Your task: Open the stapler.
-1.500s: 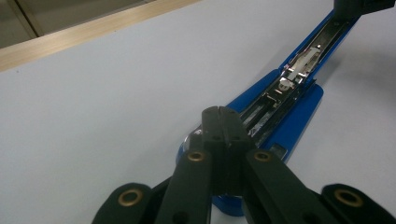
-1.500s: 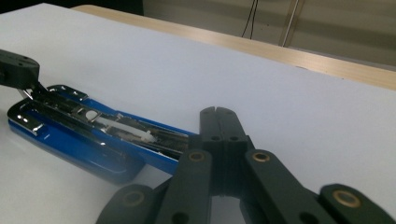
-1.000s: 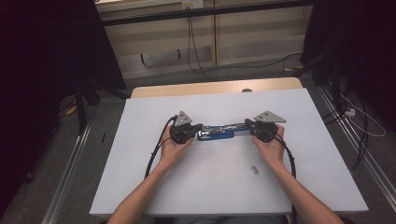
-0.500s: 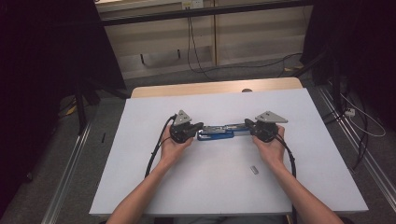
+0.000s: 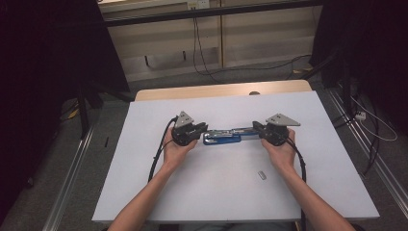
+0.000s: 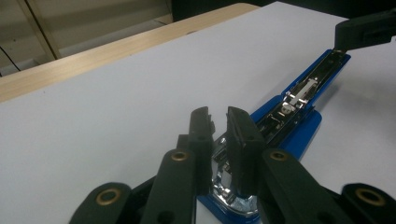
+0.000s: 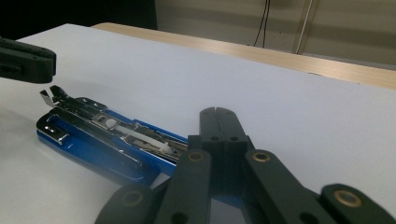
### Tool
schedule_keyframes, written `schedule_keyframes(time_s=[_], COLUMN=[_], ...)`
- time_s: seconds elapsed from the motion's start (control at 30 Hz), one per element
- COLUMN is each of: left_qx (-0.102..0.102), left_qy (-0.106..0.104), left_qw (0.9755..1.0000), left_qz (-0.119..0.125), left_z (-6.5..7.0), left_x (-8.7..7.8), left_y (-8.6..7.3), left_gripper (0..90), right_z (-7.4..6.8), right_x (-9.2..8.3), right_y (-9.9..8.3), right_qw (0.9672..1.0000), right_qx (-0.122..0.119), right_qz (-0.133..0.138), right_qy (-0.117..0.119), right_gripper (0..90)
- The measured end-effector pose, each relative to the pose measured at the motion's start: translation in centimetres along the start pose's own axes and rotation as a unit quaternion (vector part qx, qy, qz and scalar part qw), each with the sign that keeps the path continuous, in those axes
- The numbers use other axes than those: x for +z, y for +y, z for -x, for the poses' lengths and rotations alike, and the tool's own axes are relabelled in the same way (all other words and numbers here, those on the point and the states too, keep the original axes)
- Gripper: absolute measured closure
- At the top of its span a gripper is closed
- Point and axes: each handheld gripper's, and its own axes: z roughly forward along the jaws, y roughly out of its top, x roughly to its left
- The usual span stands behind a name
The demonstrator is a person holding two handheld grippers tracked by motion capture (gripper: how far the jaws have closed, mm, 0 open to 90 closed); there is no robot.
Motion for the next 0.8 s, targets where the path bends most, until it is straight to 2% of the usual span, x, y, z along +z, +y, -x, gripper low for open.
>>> schedule_keyframes(time_s=[0.07, 0.1, 0.27, 0.33, 0.37, 0.43, 0.47, 0.5, 0.6, 0.63, 0.67, 0.7, 0.8], left_qx=[-0.004, -0.005, -0.006, -0.009, -0.009, -0.006, -0.006, -0.006, -0.01, -0.006, 0.001, 0.005, 0.002], left_qy=[0.006, 0.008, 0.005, 0.008, 0.012, 0.016, 0.026, 0.026, 0.03, 0.036, 0.046, 0.05, 0.049], left_qw=[1.0, 1.0, 1.0, 0.9999, 0.9999, 0.9998, 0.9996, 0.9996, 0.9994, 0.9992, 0.9988, 0.9986, 0.9986], left_qz=[-0.002, -0.002, 0.004, 0.001, 0.002, 0.005, 0.0, 0.0, -0.011, -0.012, -0.015, -0.016, -0.018], left_z=[0.0, 0.0, 0.1, 0.2, 0.2, 0.3, 0.3, 0.3, 0.0, -0.1, -0.1, -0.1, 0.0], left_x=[0.0, -0.1, -0.4, -0.4, -0.5, -0.6, -0.8, -0.8, -1.1, -1.2, -1.3, -1.4, -1.5], left_y=[0.0, 0.1, 0.3, 0.3, 0.3, 0.4, 0.5, 0.5, 0.4, 0.4, 0.5, 0.5, 0.5], left_gripper=[75.5, 71.9, 65.1, 59.1, 54.2, 50.1, 45.2, 43.9, 40.0, 37.3, 27.7, 27.7, 18.5], right_z=[0.0, 0.0, -0.1, -0.1, -0.1, -0.1, -0.2, -0.2, -0.1, -0.1, -0.1, -0.1, -0.1], right_x=[-0.1, -0.1, -0.3, -0.4, -0.5, -0.6, -0.6, -0.6, -0.6, -0.6, -0.6, -0.6, -0.6], right_y=[0.1, 0.1, 0.2, 0.3, 0.4, 0.5, 0.5, 0.5, 0.5, 0.5, 0.5, 0.5, 0.5], right_qw=[1.0, 1.0, 0.9999, 0.9999, 0.9998, 0.9998, 0.9997, 0.9997, 0.9997, 0.9997, 0.9997, 0.9997, 0.9998], right_qx=[0.0, 0.003, 0.006, 0.008, 0.008, 0.01, 0.009, 0.009, 0.013, 0.018, 0.016, 0.016, 0.015], right_qz=[0.002, 0.004, 0.009, 0.012, 0.017, 0.018, 0.018, 0.018, 0.017, 0.017, 0.02, 0.02, 0.016], right_qy=[-0.001, 0.002, 0.005, 0.008, 0.004, 0.008, 0.013, 0.013, 0.008, 0.009, 0.005, 0.005, -0.001], right_gripper=[89.3, 86.5, 78.8, 74.5, 68.8, 60.1, 51.2, 51.2, 37.3, 32.7, 25.0, 25.0, 12.8])
